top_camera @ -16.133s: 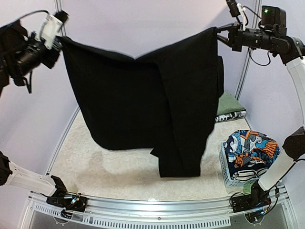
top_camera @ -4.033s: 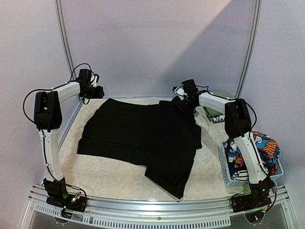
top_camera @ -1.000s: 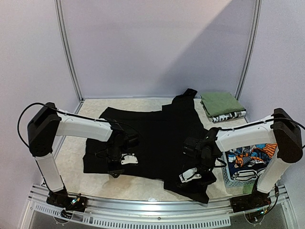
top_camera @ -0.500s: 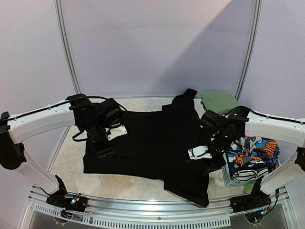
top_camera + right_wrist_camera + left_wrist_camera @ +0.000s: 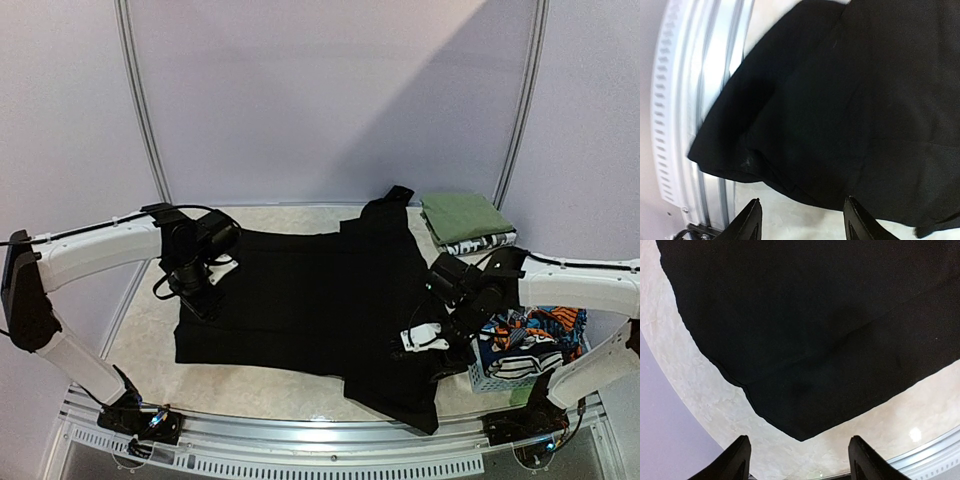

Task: Fold and stack the mixed laundry pile
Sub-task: Adjust the flattened shirt at the center of the board.

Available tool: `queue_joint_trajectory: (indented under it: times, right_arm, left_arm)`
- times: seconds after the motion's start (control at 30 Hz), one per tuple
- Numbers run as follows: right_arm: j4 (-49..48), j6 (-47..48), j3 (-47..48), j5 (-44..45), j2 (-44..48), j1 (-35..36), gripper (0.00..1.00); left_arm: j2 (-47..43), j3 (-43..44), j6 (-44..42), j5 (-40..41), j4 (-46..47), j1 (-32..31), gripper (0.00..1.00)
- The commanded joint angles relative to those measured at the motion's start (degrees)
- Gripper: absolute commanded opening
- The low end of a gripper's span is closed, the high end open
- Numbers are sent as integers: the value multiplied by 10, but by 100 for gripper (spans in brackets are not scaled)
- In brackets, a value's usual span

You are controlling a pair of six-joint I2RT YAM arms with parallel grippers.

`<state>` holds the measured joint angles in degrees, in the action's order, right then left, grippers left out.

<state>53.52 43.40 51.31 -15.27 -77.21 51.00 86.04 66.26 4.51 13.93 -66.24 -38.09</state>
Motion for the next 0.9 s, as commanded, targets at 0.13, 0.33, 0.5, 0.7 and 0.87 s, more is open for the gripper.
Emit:
queue_joint_trajectory:
  times: [0.13, 0.33, 0.5, 0.7, 0.87]
  right_arm:
    - [-100, 61, -88, 73, -14, -9, 54]
    - [-126, 67, -108, 87, -8, -18, 53]
    - [-90, 50, -95, 60, 23, -17, 55]
    - [1, 38, -53, -22, 49, 25, 63]
    - [37, 0, -45, -67, 62, 136, 62]
  left_arm:
    - [11, 11, 19, -12, -10, 44, 68]
    - [12, -8, 93, -76, 21, 112, 65]
    - [-14, -43, 153, -193, 76, 135, 65]
    - [-28, -82, 165, -195, 115, 134, 61]
    - [-32, -74, 165, -177, 111, 134, 61]
